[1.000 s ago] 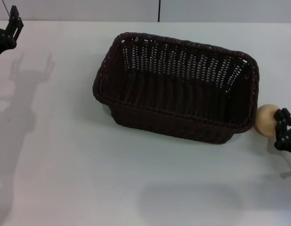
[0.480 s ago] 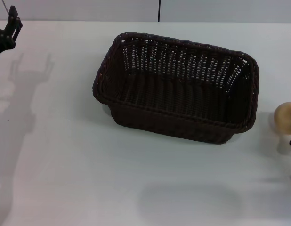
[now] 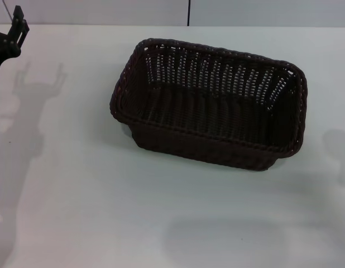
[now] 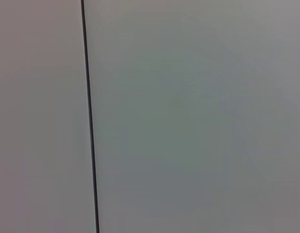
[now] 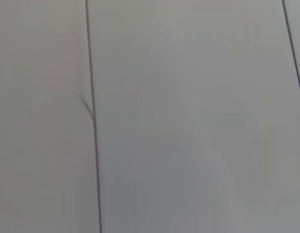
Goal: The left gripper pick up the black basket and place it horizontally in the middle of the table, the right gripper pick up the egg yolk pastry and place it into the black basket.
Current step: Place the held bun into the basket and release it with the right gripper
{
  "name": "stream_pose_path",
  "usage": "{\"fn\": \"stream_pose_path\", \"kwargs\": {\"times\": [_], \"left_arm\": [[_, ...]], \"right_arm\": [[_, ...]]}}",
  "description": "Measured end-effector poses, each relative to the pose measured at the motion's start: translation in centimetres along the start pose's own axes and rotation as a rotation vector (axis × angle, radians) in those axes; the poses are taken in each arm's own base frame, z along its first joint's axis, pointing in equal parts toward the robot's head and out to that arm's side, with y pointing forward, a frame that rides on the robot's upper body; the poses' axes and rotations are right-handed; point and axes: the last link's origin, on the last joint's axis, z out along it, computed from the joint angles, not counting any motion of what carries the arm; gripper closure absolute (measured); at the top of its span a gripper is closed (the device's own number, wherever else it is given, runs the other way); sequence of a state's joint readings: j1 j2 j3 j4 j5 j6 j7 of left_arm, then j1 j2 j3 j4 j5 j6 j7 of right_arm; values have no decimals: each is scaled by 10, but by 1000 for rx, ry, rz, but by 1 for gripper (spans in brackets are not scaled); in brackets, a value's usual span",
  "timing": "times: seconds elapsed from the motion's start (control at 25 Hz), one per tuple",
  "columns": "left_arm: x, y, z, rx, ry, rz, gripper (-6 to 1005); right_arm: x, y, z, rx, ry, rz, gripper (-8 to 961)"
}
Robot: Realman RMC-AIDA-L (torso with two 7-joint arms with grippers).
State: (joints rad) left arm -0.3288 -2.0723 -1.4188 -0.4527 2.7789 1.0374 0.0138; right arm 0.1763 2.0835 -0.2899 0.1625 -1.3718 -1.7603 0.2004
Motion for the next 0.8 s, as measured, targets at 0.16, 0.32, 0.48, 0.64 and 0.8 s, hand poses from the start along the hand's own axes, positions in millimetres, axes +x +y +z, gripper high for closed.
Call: {"fn": "stream_pose_path", "kwargs": {"times": [0.16,0.32,0.48,0.64,0.8], "left_arm": [[0,0,0,-1,0,0,197],[0,0,0,-1,0,0,197],[0,0,0,-1,-1,-10,197],[-1,0,-1,1,-3,-11,197],[-2,1,-2,-5,-10,-9,197]], "right_arm": [[-18,6,-3,-23,-128,-32,904],[-26,13,10,-69,-203,-41,895],[-26,20,35,-132,-217,-32,886],[-21,27,65,-198,-197,-36,877],[-14,36,94,-266,-147,-39,869]]}}
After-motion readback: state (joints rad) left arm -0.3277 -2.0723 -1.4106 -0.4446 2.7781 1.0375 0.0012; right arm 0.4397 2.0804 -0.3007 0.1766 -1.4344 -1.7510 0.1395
